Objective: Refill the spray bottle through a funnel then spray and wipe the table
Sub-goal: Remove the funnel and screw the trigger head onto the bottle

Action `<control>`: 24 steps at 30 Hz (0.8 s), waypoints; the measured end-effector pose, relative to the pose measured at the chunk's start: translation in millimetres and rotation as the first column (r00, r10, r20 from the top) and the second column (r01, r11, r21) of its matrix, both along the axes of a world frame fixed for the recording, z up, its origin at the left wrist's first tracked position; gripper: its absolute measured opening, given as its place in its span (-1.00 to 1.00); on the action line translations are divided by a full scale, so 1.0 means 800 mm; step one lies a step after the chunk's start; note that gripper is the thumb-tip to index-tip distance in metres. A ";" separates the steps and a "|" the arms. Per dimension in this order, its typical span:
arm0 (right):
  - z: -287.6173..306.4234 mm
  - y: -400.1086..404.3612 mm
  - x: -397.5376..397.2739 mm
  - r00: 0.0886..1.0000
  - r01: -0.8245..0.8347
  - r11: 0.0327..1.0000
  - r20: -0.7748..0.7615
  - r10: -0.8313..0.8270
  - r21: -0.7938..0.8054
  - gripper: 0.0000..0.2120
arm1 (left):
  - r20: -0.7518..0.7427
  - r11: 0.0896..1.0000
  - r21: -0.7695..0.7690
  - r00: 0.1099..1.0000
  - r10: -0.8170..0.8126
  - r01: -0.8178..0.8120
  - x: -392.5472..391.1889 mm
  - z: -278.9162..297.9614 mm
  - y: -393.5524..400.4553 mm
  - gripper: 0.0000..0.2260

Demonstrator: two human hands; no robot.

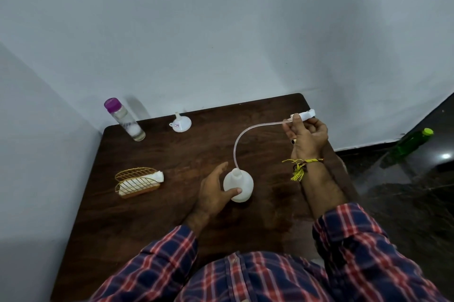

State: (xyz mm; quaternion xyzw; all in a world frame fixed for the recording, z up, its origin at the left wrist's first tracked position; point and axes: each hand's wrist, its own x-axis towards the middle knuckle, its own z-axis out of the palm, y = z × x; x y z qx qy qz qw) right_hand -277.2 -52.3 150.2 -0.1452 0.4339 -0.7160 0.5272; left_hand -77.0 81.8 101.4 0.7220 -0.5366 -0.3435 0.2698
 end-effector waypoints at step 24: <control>-0.037 0.022 0.003 0.974 -0.137 0.989 -0.189 0.126 -0.046 -0.60 | -0.033 0.998 -0.007 0.997 -0.064 0.064 0.018 -0.013 -0.022 -0.17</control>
